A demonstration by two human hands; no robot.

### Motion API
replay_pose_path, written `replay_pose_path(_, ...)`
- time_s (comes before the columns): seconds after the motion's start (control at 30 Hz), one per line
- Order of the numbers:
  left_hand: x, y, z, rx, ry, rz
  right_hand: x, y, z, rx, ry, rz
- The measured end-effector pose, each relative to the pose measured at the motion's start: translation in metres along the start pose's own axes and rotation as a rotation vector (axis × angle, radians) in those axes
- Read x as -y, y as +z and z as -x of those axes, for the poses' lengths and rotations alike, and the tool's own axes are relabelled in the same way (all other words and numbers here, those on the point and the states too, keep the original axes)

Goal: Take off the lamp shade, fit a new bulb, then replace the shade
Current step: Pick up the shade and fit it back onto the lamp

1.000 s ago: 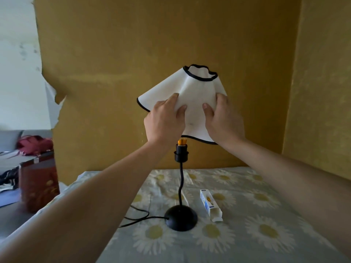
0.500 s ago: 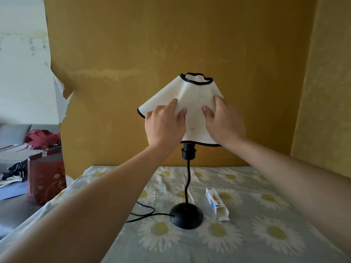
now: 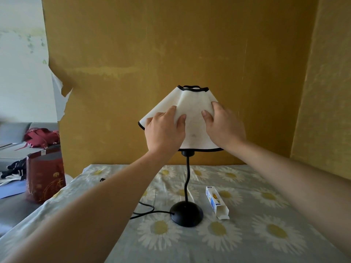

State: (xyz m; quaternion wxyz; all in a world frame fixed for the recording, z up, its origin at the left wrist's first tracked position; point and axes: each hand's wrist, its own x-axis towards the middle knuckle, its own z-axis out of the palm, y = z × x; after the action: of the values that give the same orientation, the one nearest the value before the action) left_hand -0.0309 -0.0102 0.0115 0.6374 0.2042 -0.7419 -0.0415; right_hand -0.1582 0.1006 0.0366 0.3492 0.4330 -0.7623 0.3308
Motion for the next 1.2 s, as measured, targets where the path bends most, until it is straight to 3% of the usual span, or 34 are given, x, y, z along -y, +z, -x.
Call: replay_pose_path(1.2,-0.001,0.000,0.003,0.140,-0.124,0.001,0.001,-0.013,-0.003,0.149,-0.050,0.071)
